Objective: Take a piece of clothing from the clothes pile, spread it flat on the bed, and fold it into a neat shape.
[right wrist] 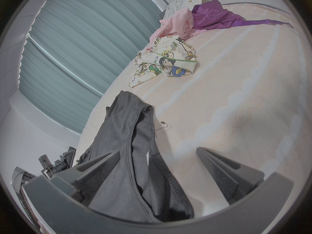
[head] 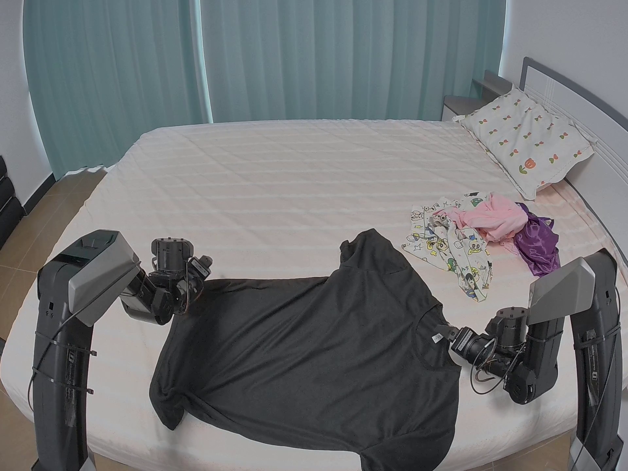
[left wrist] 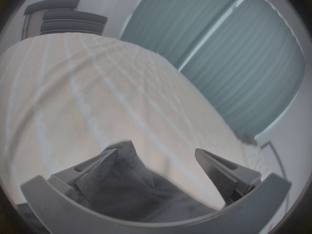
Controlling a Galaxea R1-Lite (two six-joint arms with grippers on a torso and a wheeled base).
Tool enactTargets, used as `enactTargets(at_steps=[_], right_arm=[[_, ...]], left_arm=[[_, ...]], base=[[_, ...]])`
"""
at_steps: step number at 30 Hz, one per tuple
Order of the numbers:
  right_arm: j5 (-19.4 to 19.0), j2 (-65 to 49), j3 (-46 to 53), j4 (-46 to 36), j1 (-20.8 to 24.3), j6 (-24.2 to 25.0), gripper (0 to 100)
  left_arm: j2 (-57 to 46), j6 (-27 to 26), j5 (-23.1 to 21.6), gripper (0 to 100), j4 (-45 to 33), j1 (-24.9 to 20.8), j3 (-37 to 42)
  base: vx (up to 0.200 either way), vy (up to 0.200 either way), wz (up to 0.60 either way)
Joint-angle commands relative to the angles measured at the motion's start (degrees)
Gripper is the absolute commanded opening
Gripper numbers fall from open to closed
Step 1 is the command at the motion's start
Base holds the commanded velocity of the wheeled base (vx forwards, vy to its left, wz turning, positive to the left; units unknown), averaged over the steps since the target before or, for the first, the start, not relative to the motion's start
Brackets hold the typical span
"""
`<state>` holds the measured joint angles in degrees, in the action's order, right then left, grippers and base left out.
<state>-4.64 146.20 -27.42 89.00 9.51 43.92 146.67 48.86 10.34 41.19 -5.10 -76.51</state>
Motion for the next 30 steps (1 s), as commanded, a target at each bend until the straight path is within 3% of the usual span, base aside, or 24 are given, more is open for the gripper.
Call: enactTargets(at_steps=[1, 4, 12, 14, 16, 17, 22, 27, 30], right_arm=[[0.0, 0.2, 0.0, 0.6, 0.2, -0.1, 100], [0.0, 0.2, 0.0, 0.6, 0.2, 0.0, 100], [0.0, 0.2, 0.0, 0.6, 0.2, 0.0, 100], [0.0, 0.2, 0.0, 0.6, 0.2, 0.0, 100], [-0.1, 0.2, 0.0, 0.6, 0.2, 0.0, 100], [-0.1, 0.3, 0.0, 0.6, 0.2, 0.0, 100], [0.0, 0.2, 0.0, 0.6, 0.2, 0.0, 100], [0.0, 0.2, 0.0, 0.6, 0.2, 0.1, 100], [0.0, 0.1, 0.1, 0.6, 0.2, 0.1, 100]], left_arm=[[6.1, 6.8, 4.3, 100, 5.5, 2.5, -7.9], [4.9, 10.2, 4.1, 100, 9.9, 4.7, -7.7], [3.2, 9.9, 4.1, 100, 11.0, 6.4, -5.2], [-1.2, 8.6, 1.5, 100, 11.3, 6.8, 2.2], [-2.3, 8.4, 0.5, 100, 11.4, 6.9, 4.3], [-7.8, 7.5, -4.4, 100, 13.5, 6.9, 13.3], [-18.3, 7.1, -12.1, 100, 19.1, 6.9, 29.6], [-21.9, 6.6, -13.2, 100, 18.7, 5.7, 34.1], [-23.9, 5.8, -13.2, 100, 19.3, 5.5, 41.6]], base=[[0.0, 0.0, 0.0], [0.0, 0.0, 0.0], [0.0, 0.0, 0.0], [0.0, 0.0, 0.0], [0.0, 0.0, 0.0], [0.0, 0.0, 0.0], [0.0, 0.0, 0.0], [0.0, 0.0, 0.0], [-0.067, 0.0, 0.0]])
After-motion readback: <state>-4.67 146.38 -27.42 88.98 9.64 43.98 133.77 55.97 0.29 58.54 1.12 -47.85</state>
